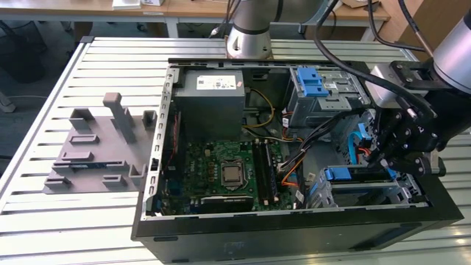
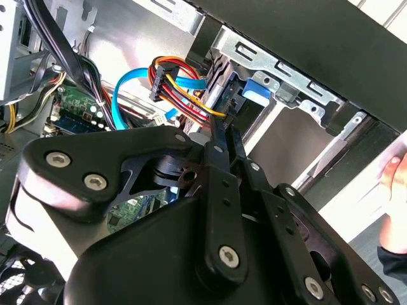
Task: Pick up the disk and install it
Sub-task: 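Insert the first disk wire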
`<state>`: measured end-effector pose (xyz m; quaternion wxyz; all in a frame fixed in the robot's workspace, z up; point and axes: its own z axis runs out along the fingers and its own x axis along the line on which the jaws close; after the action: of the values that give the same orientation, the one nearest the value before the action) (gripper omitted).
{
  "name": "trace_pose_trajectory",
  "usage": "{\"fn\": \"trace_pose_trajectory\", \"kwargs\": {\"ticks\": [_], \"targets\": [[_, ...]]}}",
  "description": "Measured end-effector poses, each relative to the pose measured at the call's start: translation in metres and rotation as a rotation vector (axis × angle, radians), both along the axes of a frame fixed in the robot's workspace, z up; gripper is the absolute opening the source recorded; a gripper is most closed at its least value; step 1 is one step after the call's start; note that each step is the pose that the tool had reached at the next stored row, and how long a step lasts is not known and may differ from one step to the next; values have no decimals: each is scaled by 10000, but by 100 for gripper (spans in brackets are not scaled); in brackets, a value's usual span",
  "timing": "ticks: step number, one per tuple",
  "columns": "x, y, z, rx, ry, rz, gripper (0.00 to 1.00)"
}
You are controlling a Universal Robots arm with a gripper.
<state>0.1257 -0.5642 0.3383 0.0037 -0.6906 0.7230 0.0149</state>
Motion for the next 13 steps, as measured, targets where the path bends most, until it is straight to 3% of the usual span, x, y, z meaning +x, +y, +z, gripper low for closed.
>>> {"fn": "trace_pose_trajectory", "kwargs": {"ticks": [13], "targets": [[0,-2,-30,1,0,-1,16]]}}
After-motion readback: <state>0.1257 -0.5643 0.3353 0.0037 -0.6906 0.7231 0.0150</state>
